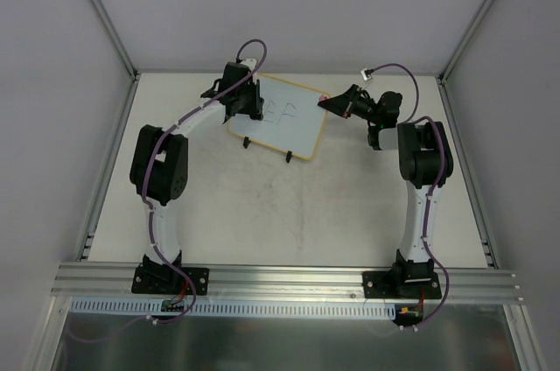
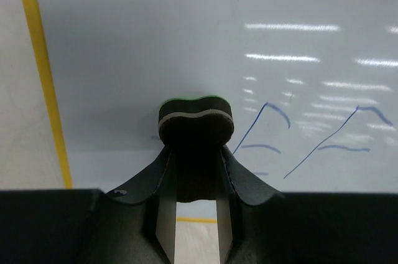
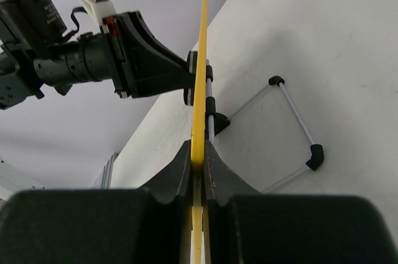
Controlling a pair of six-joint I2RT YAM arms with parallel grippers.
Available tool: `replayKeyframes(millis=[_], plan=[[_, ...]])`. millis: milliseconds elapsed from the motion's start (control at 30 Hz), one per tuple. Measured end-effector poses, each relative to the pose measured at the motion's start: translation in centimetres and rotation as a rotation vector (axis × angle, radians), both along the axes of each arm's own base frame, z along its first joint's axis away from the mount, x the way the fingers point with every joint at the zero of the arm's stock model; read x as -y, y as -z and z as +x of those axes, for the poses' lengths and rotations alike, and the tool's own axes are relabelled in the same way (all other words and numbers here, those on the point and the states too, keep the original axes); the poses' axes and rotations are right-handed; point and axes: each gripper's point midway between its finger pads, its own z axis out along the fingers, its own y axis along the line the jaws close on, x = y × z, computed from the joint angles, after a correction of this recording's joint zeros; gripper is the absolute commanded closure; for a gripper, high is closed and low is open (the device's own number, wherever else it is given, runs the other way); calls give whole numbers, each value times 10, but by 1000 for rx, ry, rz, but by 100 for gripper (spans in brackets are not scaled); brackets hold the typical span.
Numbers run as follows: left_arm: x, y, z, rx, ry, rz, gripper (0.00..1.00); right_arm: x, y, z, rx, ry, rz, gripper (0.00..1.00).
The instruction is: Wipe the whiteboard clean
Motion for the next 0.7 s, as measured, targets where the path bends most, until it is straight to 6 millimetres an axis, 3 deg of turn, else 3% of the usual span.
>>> replayKeyframes(millis=[333,700], plan=[[-32,47,-47,-122,-34,-45,100,-1,-2,-2,10,-4,-3,100],[-41,45,-42,-130,-53,-119,100,-1,-4,-4,14,-4,-5,100]])
